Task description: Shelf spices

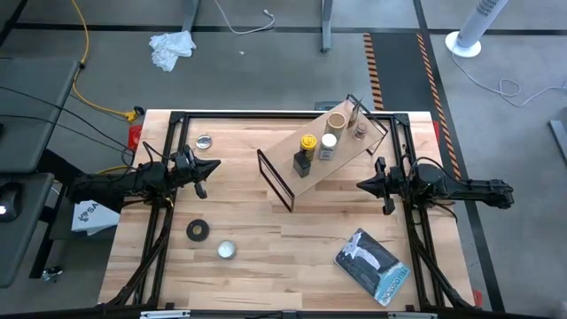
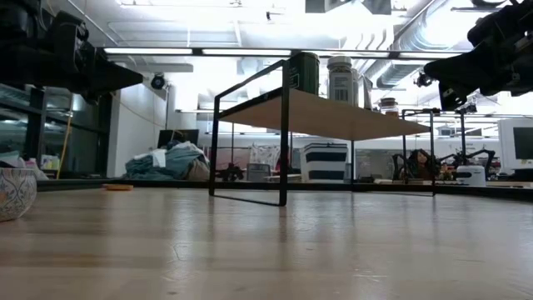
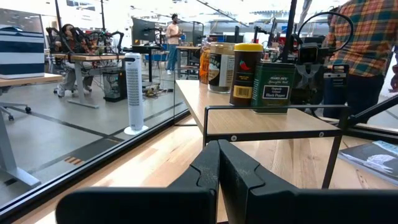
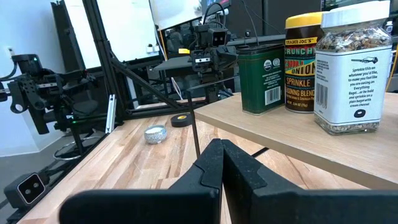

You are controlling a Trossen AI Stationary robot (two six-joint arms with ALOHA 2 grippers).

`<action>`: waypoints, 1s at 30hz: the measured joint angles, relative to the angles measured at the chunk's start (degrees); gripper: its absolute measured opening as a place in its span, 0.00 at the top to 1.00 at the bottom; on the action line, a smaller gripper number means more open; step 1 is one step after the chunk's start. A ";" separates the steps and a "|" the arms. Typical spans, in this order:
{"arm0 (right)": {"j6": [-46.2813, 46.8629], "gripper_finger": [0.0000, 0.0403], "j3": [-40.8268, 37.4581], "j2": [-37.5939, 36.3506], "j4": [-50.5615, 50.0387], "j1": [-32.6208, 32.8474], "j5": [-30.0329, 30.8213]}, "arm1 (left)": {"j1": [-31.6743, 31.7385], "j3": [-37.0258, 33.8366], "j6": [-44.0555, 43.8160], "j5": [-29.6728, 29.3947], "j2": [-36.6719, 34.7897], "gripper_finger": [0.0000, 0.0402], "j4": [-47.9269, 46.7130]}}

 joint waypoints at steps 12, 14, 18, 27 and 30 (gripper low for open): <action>21.37 1.00 3.10 0.40 25.31 -0.26 19.07 | 0.01 0.00 0.02 0.01 0.00 1.00 -0.02; 23.37 1.00 7.05 1.45 27.38 -0.46 24.75 | 0.00 0.00 0.01 -0.01 -0.02 1.00 0.00; 10.05 1.00 21.10 8.75 19.77 -0.63 14.99 | -0.01 0.00 0.01 0.00 -0.01 1.00 -0.02; -3.13 1.00 49.90 30.97 -18.61 -0.63 9.22 | -0.01 0.00 0.00 -0.01 -0.01 1.00 -0.02; -4.41 1.00 54.26 36.04 -19.11 -0.63 13.62 | 0.00 0.00 0.00 0.01 0.00 1.00 -0.01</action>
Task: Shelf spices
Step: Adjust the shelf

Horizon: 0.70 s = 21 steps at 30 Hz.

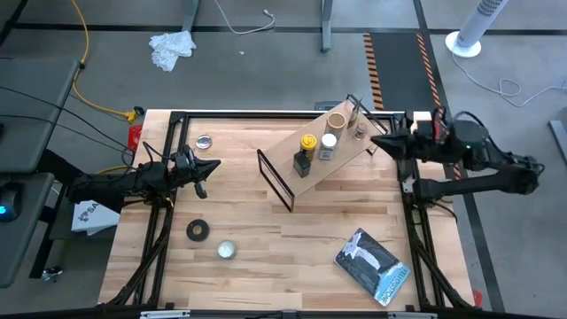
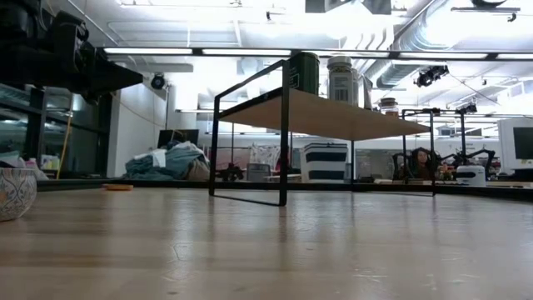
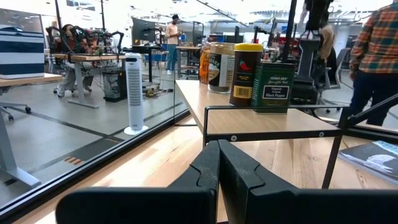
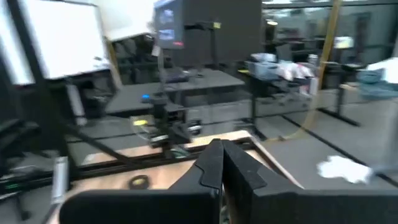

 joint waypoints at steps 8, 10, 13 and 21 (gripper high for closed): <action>14.56 1.00 6.83 7.40 -0.50 -0.02 14.09 | -0.01 -0.15 -1.19 -0.03 0.12 1.00 2.25; 16.68 1.00 8.23 8.38 -0.41 -0.02 15.03 | -0.01 -0.15 -6.29 0.30 0.27 1.00 8.82; 18.27 1.00 10.05 9.47 -0.46 0.00 17.00 | -0.01 0.00 -14.89 -1.82 0.36 1.00 20.67; 26.28 1.00 12.50 10.52 -6.49 -4.14 23.35 | 0.01 5.64 -35.30 -7.81 11.25 1.00 20.34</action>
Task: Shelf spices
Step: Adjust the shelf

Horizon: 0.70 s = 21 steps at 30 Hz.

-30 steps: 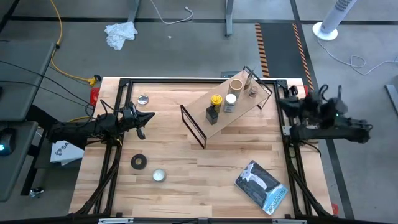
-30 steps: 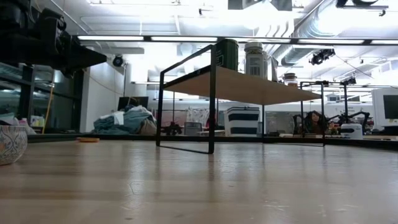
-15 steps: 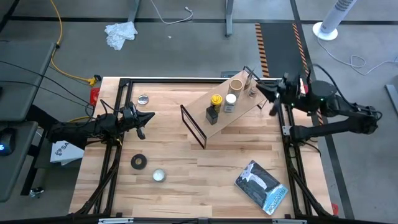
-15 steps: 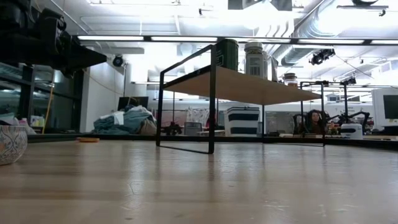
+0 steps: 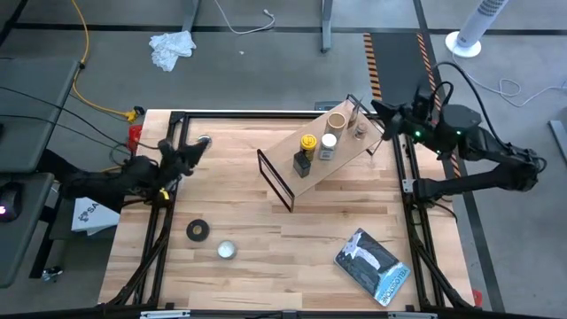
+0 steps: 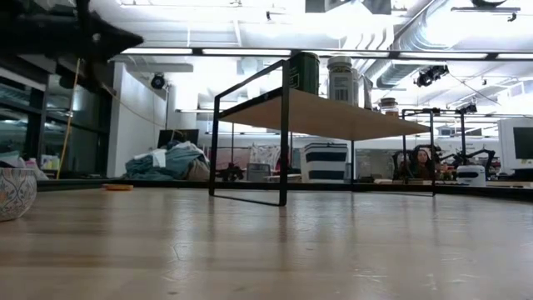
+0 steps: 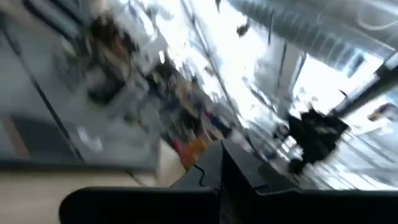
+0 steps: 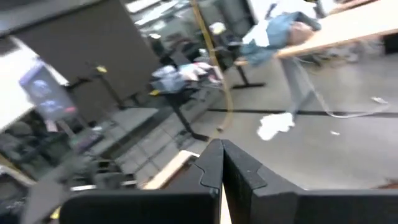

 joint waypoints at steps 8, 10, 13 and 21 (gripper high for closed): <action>7.84 1.00 0.23 0.84 -15.45 -14.45 -8.87 | 1.12 21.68 -1.40 20.00 31.45 1.00 -23.70; 8.57 1.00 0.21 1.10 -18.11 -18.31 -12.28 | 1.85 26.20 -0.17 21.66 38.78 1.00 -29.84; 7.81 1.00 0.21 1.09 -21.31 -23.05 -16.03 | 2.25 29.53 0.77 22.31 46.62 1.00 -29.99; 3.13 1.00 -0.96 2.24 -38.65 -36.78 -22.92 | 2.58 29.66 -2.48 13.20 57.61 1.00 -25.07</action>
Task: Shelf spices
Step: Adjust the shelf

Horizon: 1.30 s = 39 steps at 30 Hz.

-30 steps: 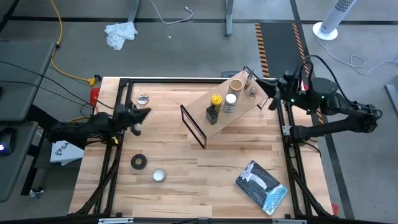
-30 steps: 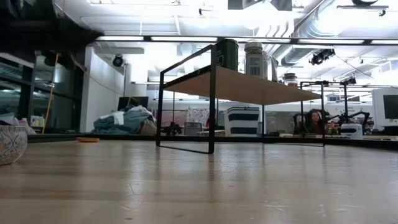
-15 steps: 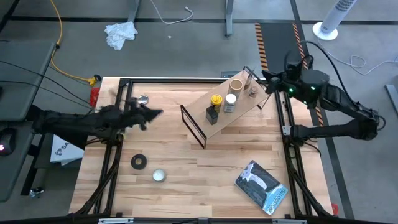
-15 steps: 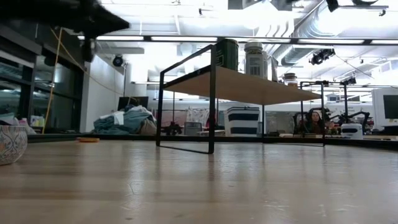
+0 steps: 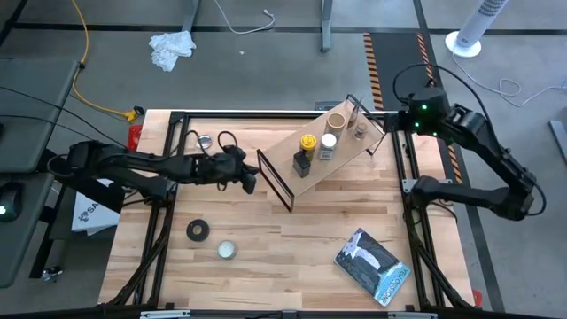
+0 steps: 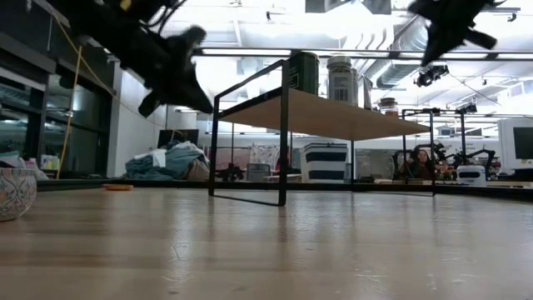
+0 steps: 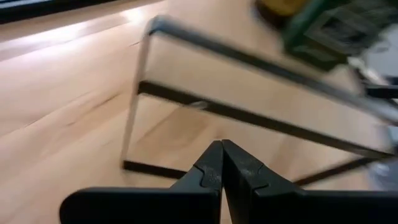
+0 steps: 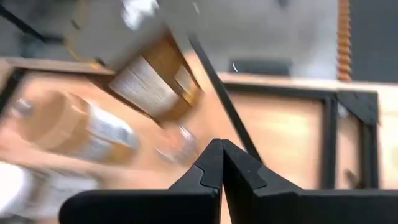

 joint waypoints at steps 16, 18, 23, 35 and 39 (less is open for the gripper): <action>-12.94 1.00 -13.22 6.60 9.53 -21.58 -22.71 | 3.72 -0.03 1.86 -2.04 1.86 1.00 -4.14; -12.95 1.00 -13.27 6.36 9.48 -21.21 -22.39 | 4.13 -0.04 1.82 -1.84 2.64 1.00 -4.21; -11.00 1.00 -10.59 4.36 7.93 -20.93 -27.35 | 4.15 -0.09 1.63 1.57 3.69 1.00 -4.30; -3.95 1.00 -7.57 5.97 8.11 -20.41 -7.39 | 4.68 -0.09 2.32 -3.20 3.60 1.00 -4.50; -0.96 1.00 -9.18 7.35 10.48 -19.55 -4.33 | 5.54 -0.09 2.30 -3.75 3.88 1.00 -4.71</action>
